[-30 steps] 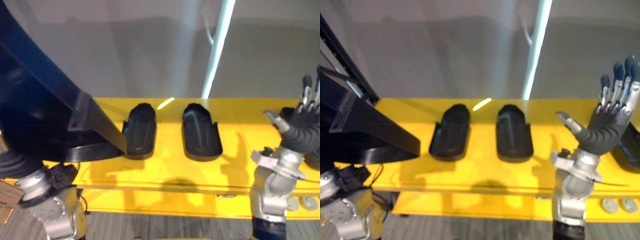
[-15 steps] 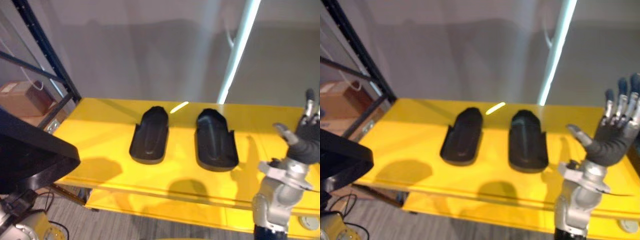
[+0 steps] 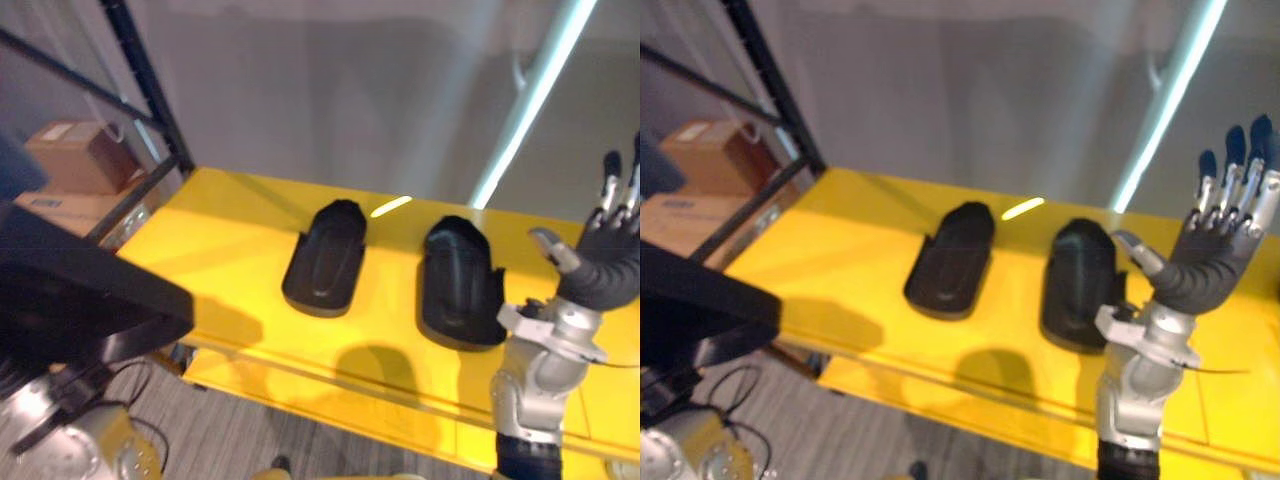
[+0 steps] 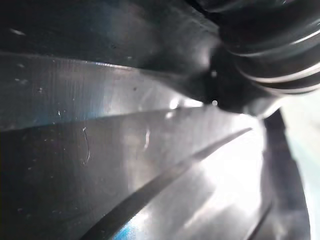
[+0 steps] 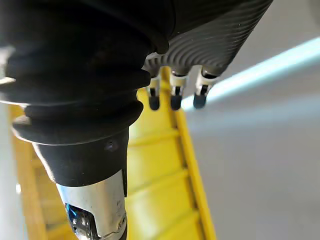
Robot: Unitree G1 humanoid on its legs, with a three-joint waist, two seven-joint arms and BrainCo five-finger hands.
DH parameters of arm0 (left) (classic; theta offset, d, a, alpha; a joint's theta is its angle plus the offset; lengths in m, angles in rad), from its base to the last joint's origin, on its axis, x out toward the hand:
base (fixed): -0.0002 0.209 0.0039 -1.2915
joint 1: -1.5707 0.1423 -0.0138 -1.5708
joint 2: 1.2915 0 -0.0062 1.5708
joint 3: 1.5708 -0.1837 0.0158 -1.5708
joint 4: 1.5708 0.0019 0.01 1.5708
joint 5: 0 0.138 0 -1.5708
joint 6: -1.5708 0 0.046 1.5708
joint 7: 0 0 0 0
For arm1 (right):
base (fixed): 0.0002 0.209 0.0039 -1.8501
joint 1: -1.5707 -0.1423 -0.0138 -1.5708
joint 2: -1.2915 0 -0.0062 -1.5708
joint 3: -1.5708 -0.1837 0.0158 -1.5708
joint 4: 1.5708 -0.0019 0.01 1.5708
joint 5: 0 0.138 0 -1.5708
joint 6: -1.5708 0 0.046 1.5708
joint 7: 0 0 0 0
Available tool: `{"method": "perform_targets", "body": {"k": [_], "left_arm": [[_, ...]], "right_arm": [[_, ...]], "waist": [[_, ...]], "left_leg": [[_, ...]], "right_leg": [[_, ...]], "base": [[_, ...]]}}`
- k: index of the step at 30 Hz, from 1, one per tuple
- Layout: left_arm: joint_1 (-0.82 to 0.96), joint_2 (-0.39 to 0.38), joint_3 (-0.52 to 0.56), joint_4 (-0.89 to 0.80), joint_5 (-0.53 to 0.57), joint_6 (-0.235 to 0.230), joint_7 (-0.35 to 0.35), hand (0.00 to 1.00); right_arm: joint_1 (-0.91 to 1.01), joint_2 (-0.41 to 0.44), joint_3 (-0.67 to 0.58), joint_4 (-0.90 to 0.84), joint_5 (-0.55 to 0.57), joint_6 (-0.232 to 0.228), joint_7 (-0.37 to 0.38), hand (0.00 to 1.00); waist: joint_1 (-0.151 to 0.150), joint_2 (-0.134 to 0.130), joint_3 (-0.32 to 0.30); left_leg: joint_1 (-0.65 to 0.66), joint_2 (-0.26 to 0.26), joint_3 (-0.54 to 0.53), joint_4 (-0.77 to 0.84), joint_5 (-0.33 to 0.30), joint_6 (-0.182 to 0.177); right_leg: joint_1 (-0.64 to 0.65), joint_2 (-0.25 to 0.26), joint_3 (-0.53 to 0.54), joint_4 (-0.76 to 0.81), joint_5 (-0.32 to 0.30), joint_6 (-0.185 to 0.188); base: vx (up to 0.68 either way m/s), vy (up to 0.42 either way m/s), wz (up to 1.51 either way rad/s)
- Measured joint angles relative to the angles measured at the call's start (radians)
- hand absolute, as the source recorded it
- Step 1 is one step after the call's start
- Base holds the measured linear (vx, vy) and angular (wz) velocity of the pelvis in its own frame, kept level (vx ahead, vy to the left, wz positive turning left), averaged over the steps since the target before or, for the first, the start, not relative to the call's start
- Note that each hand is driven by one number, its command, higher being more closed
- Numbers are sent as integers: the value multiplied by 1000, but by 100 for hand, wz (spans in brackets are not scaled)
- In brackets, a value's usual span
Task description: Walk over and take plastic housings, then place them on the shelf
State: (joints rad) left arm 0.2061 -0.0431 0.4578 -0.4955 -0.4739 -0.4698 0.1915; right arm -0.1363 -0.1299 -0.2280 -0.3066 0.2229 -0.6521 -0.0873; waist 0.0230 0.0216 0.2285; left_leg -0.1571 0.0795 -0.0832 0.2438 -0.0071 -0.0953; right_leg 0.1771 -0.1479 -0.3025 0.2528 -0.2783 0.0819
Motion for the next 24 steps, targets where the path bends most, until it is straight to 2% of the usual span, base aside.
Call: {"method": "perform_targets", "body": {"k": [1, 2, 3, 4, 5, 6, 7, 8, 9, 10, 11, 12, 13, 14, 17, 22, 24], "left_arm": [[19, -9, -1, 1, 0, 7, -1, 100], [63, -14, -5, 2, 3, 19, -4, 100], [77, -14, -5, 2, 10, 19, -6, 100], [89, -12, -5, 1, 13, 16, -14, 100], [92, -12, -6, 1, 14, 14, -21, 100], [95, -12, -9, 0, 13, 12, -43, 100], [98, -11, -18, -1, 13, 11, -70, 100], [101, -9, -30, -1, 13, 11, -82, 100], [107, 2, -74, -3, 13, 14, -116, 100], [110, 4, -78, -6, 13, 16, -127, 100], [97, 7, -78, -7, 13, 15, -136, 100], [88, 3, -81, -9, 12, 13, -150, 100], [92, 3, -82, -8, 11, 15, -156, 100], [90, 3, -93, -6, 17, 22, -157, 100], [85, 6, -127, -6, 22, 28, -157, 100], [84, 14, -189, -6, 17, 57, -178, 100], [82, 38, -216, 2, 19, 81, -197, 100]], "right_arm": [[-10, -10, -4, 12, 0, 2, 0, 0], [-13, -25, -9, 26, 0, 2, -5, 0], [-14, -32, -13, 27, -1, 0, -6, 0], [-29, -44, -31, 29, -2, -2, -9, 0], [-31, -48, -33, 29, -1, -2, -14, 0], [-29, -52, -40, 29, 0, -3, -26, 0], [-13, -52, -52, 18, -1, -3, -32, 0], [0, -52, -57, 4, 0, -3, -38, 0], [33, -48, -71, -15, -1, -8, -45, 0], [47, -35, -73, -17, -1, -7, -44, 0], [56, -30, -78, -19, -1, -11, -43, 0], [67, -23, -78, -18, 0, -10, -44, 0], [75, -3, -73, -20, -1, -10, -42, 0], [81, 6, -73, -17, -1, -9, -43, 0], [93, 17, -61, -17, -1, -6, -40, 0], [97, 37, -62, -17, -11, 3, -47, 0], [109, 56, -47, -20, -36, 11, -54, 0]], "waist": [[9, 16, 11], [17, 31, 15], [17, 24, 12], [22, 37, 7], [21, 40, 5], [18, 46, 2], [11, 53, -3], [10, 62, -9], [-18, 60, -30], [-33, 26, -58], [-45, 14, -65], [-33, 18, -70], [-32, 25, -73], [-41, 34, -79], [-37, 42, -85], [-42, 62, -99], [-44, 60, -100]], "left_leg": [[-7, 12, 22, 12, 5, 5], [-14, 19, 55, -48, 89, 18], [-8, 24, 81, -95, 125, 30], [-35, 46, 185, -6, 65, 61], [-45, 56, 227, 57, 14, 82], [-39, 79, 308, 181, -66, 112], [-22, 106, 380, 276, -112, 142], [-19, 116, 413, 291, -108, 149], [-13, 66, 431, 155, -29, 152], [12, 27, 397, 58, -19, 151], [22, 26, 401, 82, -45, 175], [41, 74, 440, 160, -113, 169], [117, 114, 475, 122, -120, 128], [147, 115, 476, 64, -103, 98], [164, 84, 475, -20, -98, 81], [232, 6, 473, -218, -62, 29], [239, -20, 445, -248, -42, 45]], "right_leg": [[11, 16, -10, -11, 1, 1], [15, 23, -58, -27, 7, -14], [3, 18, -85, -38, 12, -28], [-16, 24, -124, -39, 18, -39], [-21, 23, -141, -37, 21, -43], [-20, 19, -171, -31, 24, -48], [-18, 12, -204, -7, 24, -49], [-19, 14, -223, 9, 24, -49], [-78, 20, -187, 34, -10, -123], [-94, 22, -144, -44, 21, -130], [-80, 18, -170, -71, 54, -83], [-84, 26, -189, -74, 70, -85], [-85, 29, -208, -62, 71, -85], [-86, 28, -226, -63, 76, -82], [-85, 16, -243, -78, 101, -65], [-89, -27, -275, -74, 136, -18], [-85, -40, -261, -68, 147, -30]], "base": [[-240, -164, 80], [-212, -125, 76], [-232, -140, 98], [-141, -84, 71], [-126, -110, 81], [-96, -85, 79], [-84, -56, 80], [-156, -29, 127], [-192, -9, 129], [-190, -27, 153], [-104, -46, 85], [-47, -22, 75], [-52, 20, 56], [-49, 80, 53], [-81, 148, 27], [-64, 238, 29], [-46, 173, 48]]}}
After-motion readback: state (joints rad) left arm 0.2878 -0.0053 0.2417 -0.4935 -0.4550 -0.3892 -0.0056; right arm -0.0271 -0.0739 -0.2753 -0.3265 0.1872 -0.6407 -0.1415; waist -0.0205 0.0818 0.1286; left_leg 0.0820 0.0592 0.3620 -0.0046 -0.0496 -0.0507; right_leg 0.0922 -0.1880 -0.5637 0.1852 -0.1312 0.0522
